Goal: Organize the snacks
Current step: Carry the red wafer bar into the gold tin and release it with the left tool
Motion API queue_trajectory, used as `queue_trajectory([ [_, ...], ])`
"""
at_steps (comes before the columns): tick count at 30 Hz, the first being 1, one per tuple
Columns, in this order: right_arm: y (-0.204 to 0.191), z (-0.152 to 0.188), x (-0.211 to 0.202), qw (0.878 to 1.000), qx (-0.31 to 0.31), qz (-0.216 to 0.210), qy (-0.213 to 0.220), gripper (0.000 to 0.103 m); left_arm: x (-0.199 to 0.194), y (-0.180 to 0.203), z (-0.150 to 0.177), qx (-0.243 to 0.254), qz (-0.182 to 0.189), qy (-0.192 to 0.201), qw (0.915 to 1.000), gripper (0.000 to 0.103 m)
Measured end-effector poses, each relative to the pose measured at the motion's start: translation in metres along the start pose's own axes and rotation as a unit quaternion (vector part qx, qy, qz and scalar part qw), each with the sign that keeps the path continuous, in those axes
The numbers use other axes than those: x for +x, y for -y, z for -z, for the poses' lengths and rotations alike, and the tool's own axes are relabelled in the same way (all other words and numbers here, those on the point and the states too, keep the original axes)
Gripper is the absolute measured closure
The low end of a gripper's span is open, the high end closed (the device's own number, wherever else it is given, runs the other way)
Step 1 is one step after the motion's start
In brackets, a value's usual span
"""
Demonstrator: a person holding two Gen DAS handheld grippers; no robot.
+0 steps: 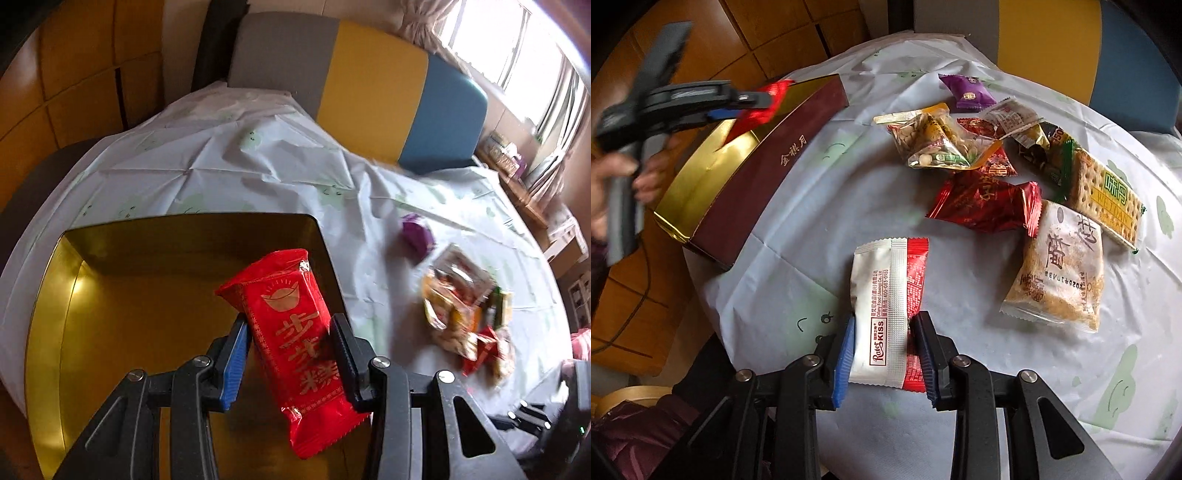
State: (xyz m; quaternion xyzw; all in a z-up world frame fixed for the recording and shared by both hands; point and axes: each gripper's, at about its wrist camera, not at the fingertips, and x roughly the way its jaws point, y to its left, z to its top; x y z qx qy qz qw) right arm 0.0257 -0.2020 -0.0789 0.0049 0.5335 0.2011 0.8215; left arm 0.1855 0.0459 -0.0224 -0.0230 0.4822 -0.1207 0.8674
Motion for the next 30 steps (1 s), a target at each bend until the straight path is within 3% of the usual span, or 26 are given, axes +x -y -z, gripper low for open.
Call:
queue_trajectory([
  [6,0.0,0.001,0.0,1.0,0.011,-0.003,0.007,0.069,0.031,-0.001,-0.022,0.004,-0.017,-0.007,0.9998,0.057],
  [11,-0.001,0.001,0.0,1.0,0.012,0.001,0.01,0.069,0.024,-0.009,-0.023,-0.029,-0.029,0.006,0.9991,0.052],
  [30,-0.009,0.003,0.001,0.998,0.011,0.049,0.028,0.068,-0.084,0.002,0.083,-0.085,-0.112,0.076,0.9872,0.052],
])
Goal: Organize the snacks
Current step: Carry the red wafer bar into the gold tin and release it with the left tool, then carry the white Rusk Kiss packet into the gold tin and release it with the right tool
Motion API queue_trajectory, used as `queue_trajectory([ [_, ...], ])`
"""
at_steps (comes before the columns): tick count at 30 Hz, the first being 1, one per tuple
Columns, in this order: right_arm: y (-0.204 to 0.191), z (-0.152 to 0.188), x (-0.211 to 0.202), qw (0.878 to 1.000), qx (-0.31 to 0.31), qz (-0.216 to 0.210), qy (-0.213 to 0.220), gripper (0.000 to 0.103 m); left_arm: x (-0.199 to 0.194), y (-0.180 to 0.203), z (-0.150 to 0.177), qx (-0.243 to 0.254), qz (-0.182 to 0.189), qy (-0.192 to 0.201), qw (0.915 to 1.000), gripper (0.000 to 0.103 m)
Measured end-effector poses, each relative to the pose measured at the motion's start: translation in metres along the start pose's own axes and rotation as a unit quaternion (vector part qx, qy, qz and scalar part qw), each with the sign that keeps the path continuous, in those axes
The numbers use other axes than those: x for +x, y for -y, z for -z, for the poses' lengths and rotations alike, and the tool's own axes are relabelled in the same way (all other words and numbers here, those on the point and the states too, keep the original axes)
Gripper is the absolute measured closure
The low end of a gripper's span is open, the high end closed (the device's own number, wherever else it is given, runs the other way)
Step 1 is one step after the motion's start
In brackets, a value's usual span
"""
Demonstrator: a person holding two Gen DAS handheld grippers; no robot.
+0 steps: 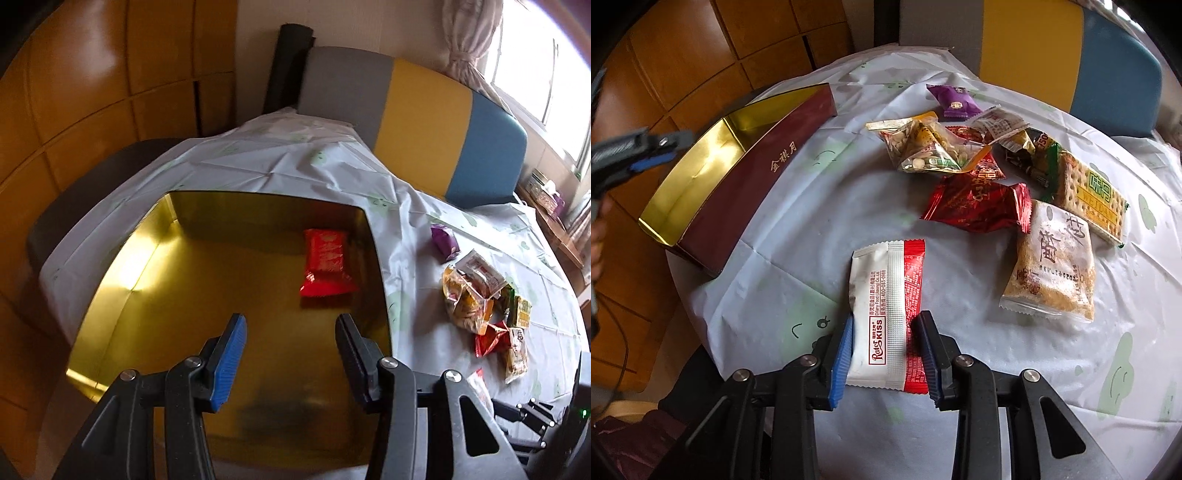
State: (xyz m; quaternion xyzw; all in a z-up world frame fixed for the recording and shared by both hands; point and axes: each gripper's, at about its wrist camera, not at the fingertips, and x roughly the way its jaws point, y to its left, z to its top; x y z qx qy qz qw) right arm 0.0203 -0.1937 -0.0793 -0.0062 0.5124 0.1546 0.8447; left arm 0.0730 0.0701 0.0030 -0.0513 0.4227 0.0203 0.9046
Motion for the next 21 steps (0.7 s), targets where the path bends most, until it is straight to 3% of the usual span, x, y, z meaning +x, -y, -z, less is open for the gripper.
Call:
queue_trajectory([
  [9,-0.004,-0.008,-0.006,0.999,0.03,-0.021,0.005,0.07,-0.019,-0.009,0.014,-0.005,-0.012,0.021,0.9997,0.052],
  [21,-0.053,-0.059,-0.031,0.992,0.035,-0.116,0.039,0.07,-0.024,-0.027,0.023,-0.02,-0.024,0.022,0.9993,0.052],
])
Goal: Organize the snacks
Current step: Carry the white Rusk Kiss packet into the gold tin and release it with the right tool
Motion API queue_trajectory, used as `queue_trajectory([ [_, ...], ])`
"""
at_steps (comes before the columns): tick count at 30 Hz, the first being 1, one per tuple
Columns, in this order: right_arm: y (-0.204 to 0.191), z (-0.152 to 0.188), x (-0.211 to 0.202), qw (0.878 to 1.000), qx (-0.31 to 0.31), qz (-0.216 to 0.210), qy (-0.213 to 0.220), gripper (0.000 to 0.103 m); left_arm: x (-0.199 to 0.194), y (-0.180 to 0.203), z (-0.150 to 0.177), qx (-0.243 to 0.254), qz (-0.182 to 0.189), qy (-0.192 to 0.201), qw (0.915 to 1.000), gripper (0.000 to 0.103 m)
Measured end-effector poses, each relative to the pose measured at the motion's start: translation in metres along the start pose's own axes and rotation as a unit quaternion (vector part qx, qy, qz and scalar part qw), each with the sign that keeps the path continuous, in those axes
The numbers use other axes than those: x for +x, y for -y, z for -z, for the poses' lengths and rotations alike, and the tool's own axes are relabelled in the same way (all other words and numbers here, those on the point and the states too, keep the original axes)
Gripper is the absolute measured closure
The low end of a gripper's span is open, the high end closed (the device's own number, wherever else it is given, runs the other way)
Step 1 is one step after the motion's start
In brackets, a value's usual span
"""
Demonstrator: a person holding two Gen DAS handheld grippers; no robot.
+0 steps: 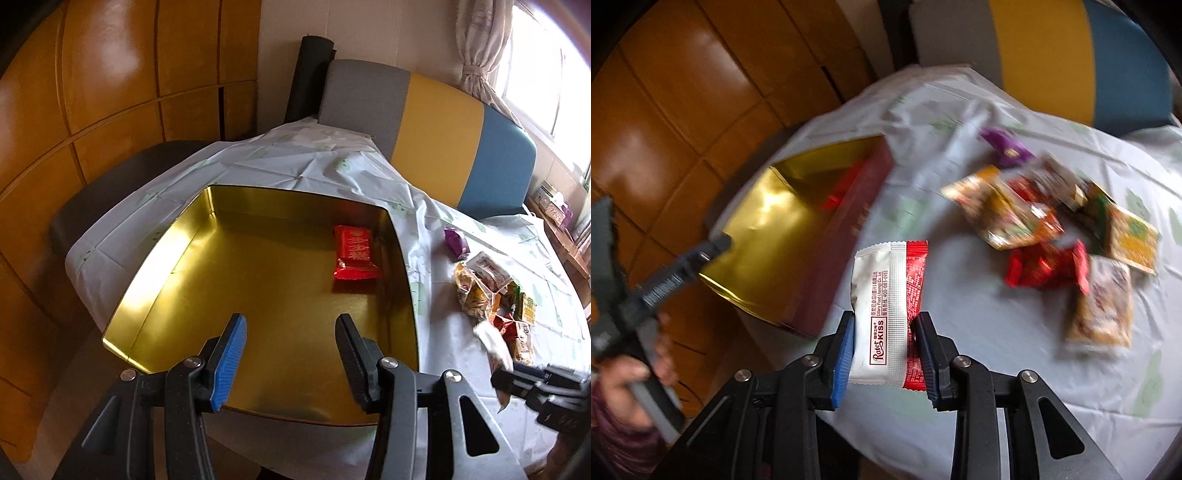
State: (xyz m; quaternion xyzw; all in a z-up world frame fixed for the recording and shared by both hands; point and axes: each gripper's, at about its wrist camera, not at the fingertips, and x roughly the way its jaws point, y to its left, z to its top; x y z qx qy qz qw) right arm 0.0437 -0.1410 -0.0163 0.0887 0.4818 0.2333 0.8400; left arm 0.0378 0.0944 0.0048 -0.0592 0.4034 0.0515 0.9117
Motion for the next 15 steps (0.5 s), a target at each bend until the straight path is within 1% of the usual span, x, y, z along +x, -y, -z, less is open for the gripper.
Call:
queue_trajectory([
  [4,-0.03,-0.02,0.007,1.0,-0.015,-0.026,0.001,0.07,-0.001,-0.012,0.002,-0.016,-0.008,0.003,0.9998,0.052],
  [9,-0.068,-0.042,0.022,0.999,-0.038,-0.038,0.001,0.07,-0.004,-0.032,0.002,-0.04,-0.023,0.012,0.9988,0.052],
  [13,-0.087,-0.055,0.047,0.999,-0.04,-0.028,-0.012,0.07,-0.005,-0.047,0.003,-0.058,-0.034,0.013,0.9977,0.052],
  [15,-0.09,-0.056,0.056,0.999,-0.043,-0.015,-0.018,0.07,-0.003,-0.054,0.004,-0.064,-0.037,0.01,0.9972,0.052],
])
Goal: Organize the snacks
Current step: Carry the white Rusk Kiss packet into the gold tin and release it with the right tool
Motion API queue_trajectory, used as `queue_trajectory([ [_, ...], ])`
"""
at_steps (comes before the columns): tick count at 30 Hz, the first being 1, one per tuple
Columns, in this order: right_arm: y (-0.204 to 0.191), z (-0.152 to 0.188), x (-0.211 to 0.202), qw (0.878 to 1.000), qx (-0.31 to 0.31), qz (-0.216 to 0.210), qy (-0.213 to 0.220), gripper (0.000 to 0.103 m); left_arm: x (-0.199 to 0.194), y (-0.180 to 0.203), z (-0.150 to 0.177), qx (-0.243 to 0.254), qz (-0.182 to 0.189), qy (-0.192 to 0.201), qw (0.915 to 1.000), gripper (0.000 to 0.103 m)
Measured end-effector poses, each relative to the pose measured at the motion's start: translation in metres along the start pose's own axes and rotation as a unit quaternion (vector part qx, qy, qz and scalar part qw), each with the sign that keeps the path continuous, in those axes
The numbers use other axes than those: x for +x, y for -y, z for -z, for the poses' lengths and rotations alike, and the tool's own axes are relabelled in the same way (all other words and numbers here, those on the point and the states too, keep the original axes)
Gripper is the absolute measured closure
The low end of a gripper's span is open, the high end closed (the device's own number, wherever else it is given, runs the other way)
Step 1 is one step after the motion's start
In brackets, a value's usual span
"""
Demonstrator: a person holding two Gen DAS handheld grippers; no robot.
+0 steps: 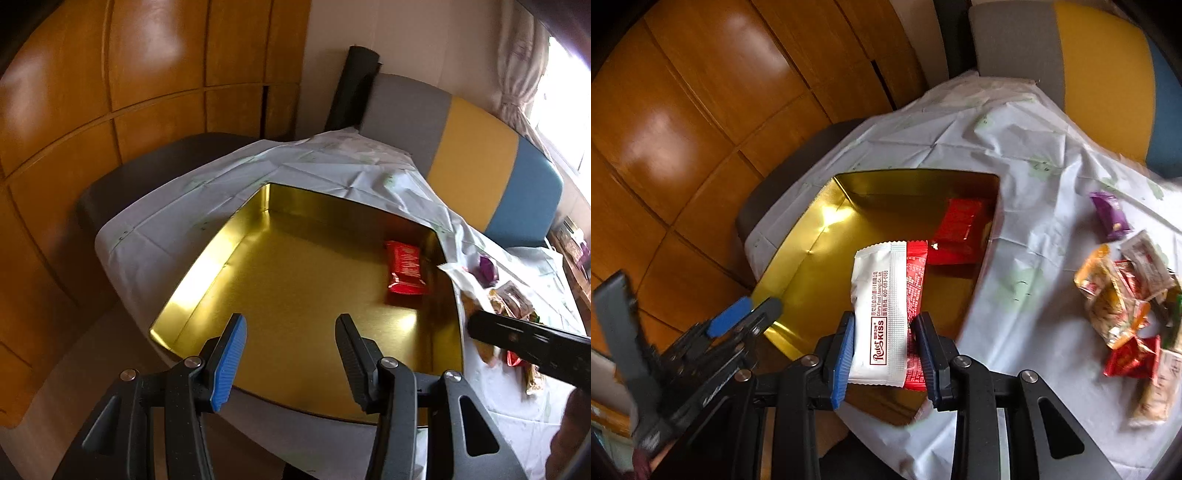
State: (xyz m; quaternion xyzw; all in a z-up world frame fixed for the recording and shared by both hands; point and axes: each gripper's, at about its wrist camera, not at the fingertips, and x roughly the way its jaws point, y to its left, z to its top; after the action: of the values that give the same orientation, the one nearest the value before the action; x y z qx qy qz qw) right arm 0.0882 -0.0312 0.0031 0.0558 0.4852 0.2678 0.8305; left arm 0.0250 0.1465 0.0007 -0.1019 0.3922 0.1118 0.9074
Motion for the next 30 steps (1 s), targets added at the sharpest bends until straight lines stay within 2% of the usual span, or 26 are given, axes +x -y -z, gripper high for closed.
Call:
queue_trajectory([
  [4,0.003,-0.005,0.027,0.999,-0.004,0.034,-0.021,0.067,0.004,-0.006,0.003,-0.004,-0.005,-0.007,1.0,0.052],
  [9,0.009,0.001,0.037,0.998,-0.014,0.065,-0.023,0.067,0.007,-0.005,0.006,-0.002,-0.004,-0.011,0.9999,0.052],
  [17,0.006,0.011,0.023,0.997,-0.033,0.075,0.004,0.066,0.002,0.005,0.006,0.013,-0.001,-0.003,0.9999,0.052],
  [30,0.006,0.024,-0.006,0.993,-0.042,0.095,0.054,0.055,-0.005,0.017,0.009,0.033,0.005,0.001,0.9995,0.052],
])
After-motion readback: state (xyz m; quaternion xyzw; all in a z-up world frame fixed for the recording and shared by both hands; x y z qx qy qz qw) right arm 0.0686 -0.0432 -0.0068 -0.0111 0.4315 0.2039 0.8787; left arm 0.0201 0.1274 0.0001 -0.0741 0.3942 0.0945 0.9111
